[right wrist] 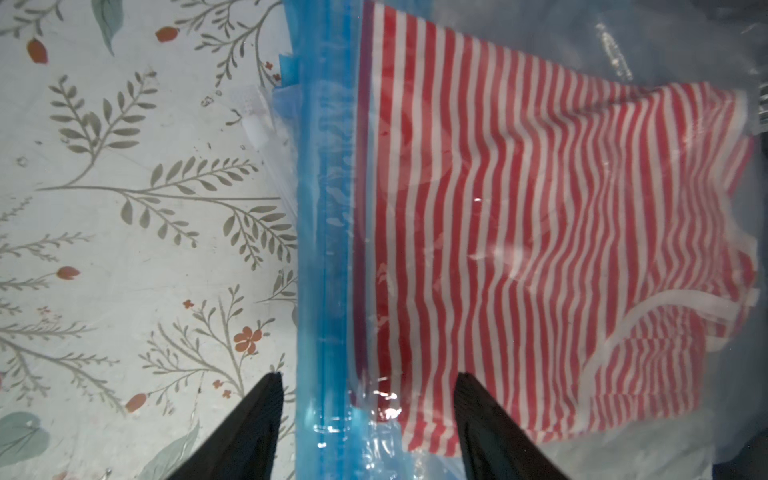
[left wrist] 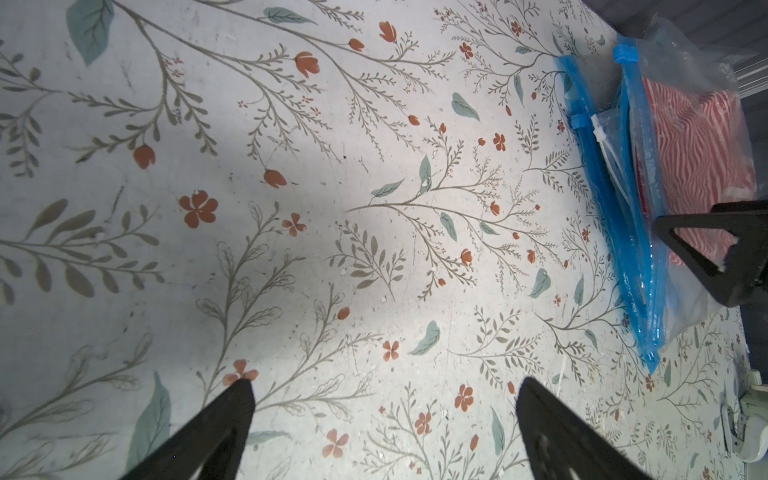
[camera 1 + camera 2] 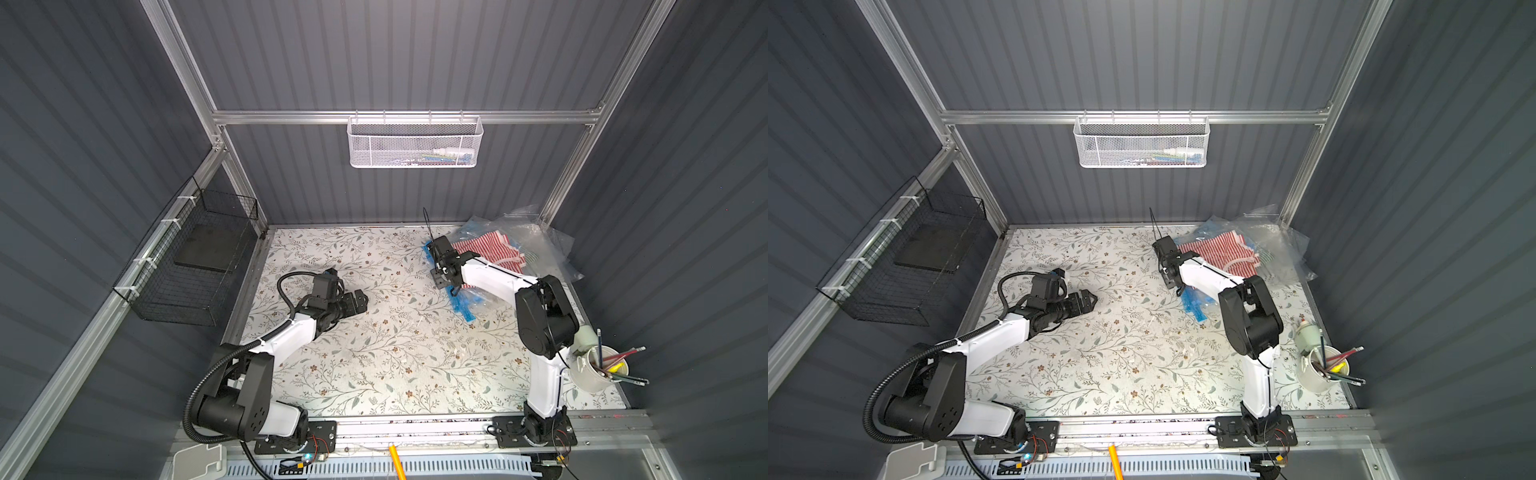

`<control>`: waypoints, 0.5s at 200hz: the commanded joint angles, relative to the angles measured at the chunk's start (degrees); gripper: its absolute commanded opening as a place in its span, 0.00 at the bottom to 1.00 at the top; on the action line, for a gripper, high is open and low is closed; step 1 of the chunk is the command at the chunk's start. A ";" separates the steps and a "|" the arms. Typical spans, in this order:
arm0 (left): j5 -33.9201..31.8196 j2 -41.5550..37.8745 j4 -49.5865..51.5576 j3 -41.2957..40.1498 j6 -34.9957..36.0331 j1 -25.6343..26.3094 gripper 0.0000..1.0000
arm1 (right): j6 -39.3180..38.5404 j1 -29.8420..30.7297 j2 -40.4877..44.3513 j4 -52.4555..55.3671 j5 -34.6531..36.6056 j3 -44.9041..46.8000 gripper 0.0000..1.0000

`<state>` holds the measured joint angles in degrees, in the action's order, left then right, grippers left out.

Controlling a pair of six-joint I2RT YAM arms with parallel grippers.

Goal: Take the tank top out of the vacuum bag
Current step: Open the vacuum bag at the center of the board.

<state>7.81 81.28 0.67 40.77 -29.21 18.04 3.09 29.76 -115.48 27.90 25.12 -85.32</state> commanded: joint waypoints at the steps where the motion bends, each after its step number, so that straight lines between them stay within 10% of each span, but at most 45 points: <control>1: 1.14 0.30 0.83 1.11 -0.23 0.24 1.00 | -1.07 0.49 -0.34 -0.84 2.30 -0.57 0.65; 100: 0.27 0.03 0.74 0.36 -1.02 0.24 1.00 | -2.35 0.77 -3.60 -1.21 8.56 -1.51 0.49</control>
<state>7.77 81.28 0.67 40.77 -29.43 18.04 0.82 30.48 -117.58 26.15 30.96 -85.32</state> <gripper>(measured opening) 0.997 0.511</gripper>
